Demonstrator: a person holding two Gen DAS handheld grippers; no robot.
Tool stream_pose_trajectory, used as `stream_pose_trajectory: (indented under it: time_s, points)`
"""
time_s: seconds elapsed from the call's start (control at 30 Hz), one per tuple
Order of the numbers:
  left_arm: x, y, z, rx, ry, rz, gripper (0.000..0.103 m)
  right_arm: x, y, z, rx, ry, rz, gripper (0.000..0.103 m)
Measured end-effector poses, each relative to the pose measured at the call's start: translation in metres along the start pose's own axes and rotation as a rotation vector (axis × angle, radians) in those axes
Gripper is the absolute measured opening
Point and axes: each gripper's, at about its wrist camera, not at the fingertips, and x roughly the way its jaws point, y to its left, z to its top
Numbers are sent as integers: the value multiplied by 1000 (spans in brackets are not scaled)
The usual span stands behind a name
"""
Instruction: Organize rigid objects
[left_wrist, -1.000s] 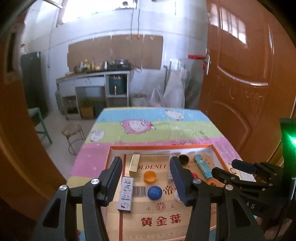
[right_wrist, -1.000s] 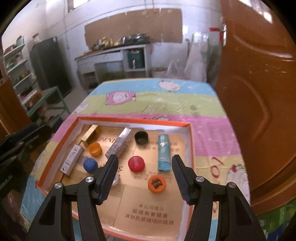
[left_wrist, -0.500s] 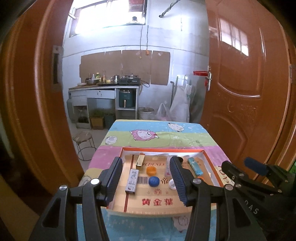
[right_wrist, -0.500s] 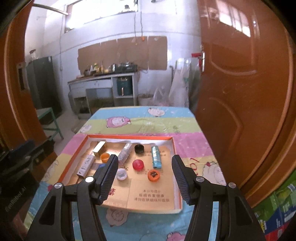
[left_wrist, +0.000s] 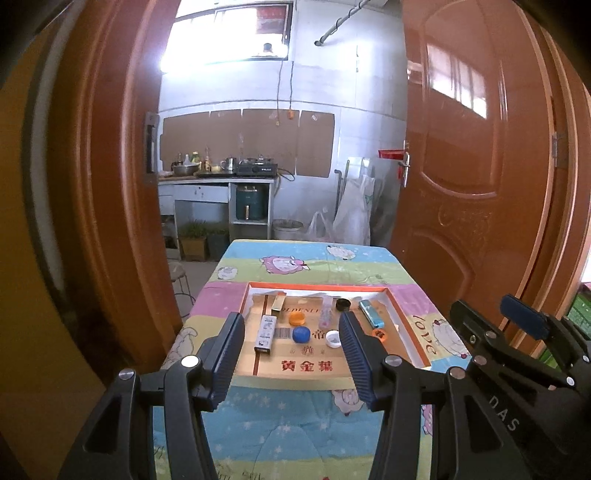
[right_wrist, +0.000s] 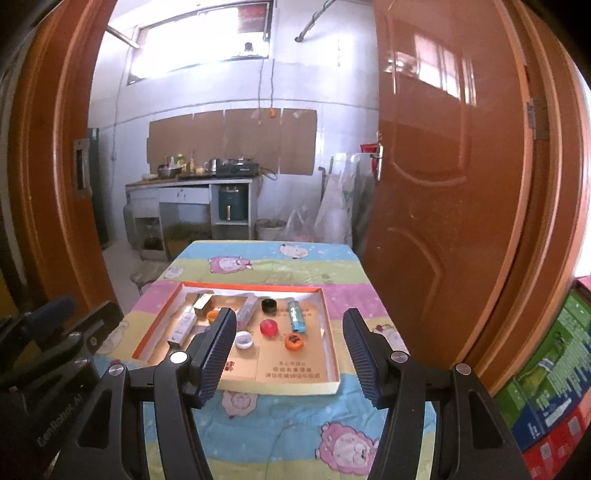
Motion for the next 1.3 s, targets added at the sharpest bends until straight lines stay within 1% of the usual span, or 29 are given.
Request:
stream_pose_trajectory:
  time_s: [0.13,0.33,0.8,1.07,1.3]
  points:
    - [-15,1,-5,0,-6,24,53,-15,-1,-4,11,-8,4,62]
    - [-33,-2,-12,13,-17,28,53,-32,-1,-9,27,-16,27,62]
    - [-65,-6,-22,29,-53,25,53,-65,-2,-17,23,-51,34,62]
    - [-69,-6,-24,25,-60,29,53,-80,2,-23,13,-63,42,62]
    - [-71,-5,-27,24,-46,25,53,-84,1,-24,12,-66,41,62]
